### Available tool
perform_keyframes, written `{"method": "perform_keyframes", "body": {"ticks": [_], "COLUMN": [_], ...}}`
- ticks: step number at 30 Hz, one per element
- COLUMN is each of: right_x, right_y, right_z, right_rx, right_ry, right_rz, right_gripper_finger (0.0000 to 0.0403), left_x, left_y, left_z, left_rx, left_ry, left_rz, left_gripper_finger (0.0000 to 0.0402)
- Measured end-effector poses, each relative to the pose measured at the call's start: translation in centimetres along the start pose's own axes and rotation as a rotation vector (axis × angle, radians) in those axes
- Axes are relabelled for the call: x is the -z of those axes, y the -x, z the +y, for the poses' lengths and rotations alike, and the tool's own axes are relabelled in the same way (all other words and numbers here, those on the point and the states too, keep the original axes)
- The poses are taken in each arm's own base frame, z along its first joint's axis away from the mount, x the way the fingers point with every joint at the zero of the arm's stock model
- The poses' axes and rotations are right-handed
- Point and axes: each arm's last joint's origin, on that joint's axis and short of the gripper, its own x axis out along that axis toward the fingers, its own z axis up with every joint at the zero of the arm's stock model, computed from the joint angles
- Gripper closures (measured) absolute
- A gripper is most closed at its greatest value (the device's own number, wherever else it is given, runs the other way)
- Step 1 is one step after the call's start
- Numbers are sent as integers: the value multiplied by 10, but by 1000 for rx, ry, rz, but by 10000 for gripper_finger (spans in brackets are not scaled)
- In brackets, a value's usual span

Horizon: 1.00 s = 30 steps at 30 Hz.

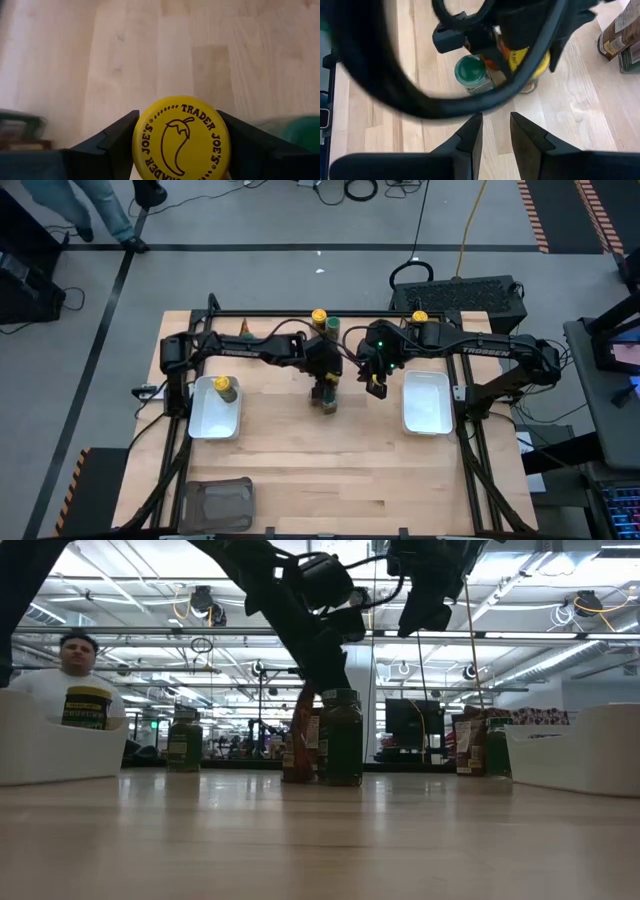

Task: Sort spices by type
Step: Put the bottom left yellow seasoning bottle into the left white bin

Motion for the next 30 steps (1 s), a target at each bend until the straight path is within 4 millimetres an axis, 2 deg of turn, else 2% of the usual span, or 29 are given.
{"method": "perform_keyframes", "body": {"ticks": [10,17,22,30], "right_x": [-1,-1,-4,-12], "right_y": [1,1,1,1], "right_z": [-4,-4,-3,-2], "right_rx": [28,30,27,22], "right_ry": [2,19,35,89], "right_rz": [-5,-11,-38,-120], "right_gripper_finger": [321,321,321,321], "left_x": [-15,-13,-5,16], "left_y": [52,104,141,196], "left_z": [23,36,34,17], "left_rx": [-98,-155,-166,-144], "left_ry": [29,66,86,137], "left_rz": [-105,-136,-112,-42], "left_gripper_finger": [156,155,155,155]}}
